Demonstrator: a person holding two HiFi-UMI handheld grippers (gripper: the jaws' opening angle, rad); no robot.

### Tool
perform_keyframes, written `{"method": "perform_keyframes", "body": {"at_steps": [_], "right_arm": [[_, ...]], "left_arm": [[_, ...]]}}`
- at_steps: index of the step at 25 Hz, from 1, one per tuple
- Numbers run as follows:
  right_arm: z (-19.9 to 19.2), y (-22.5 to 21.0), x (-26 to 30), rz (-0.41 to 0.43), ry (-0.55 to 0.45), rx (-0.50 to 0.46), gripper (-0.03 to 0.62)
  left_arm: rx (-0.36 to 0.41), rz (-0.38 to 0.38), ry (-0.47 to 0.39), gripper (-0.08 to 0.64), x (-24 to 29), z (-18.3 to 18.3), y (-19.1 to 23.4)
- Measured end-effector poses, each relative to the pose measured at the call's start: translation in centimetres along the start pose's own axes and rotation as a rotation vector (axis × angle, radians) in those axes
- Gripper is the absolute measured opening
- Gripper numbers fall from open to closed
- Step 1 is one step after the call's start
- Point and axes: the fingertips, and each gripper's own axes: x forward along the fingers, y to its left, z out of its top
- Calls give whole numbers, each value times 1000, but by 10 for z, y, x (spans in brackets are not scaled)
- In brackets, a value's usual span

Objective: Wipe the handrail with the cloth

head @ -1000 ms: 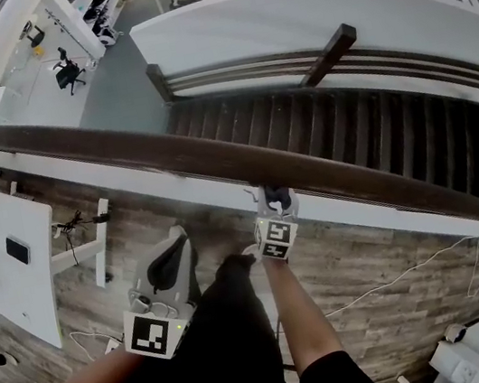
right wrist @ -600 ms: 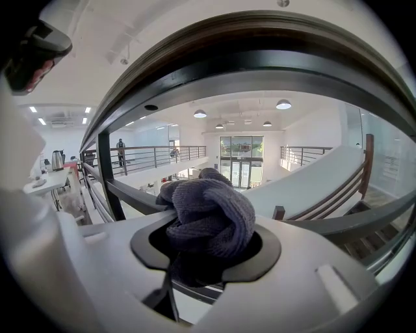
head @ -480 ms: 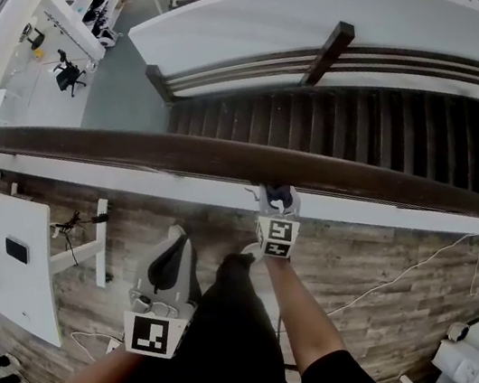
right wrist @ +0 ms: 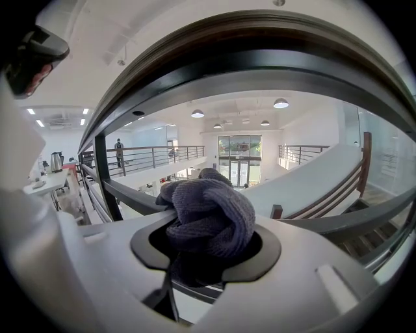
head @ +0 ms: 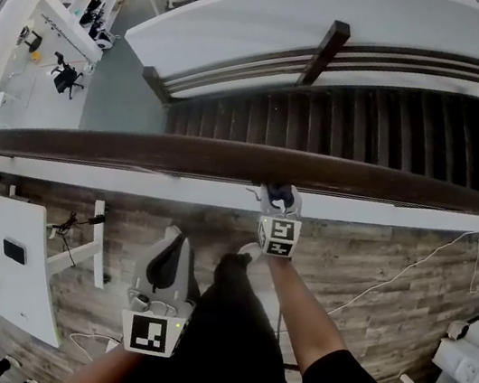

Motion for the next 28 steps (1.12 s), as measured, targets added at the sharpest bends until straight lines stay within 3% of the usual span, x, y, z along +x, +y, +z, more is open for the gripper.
{"method": "perform_keyframes", "body": {"at_steps": [28], "right_arm": [[-7,-70,-21,-63,12,16,167]], "left_arm": [[-5,-36,-15,0,20,-1,-36]]}}
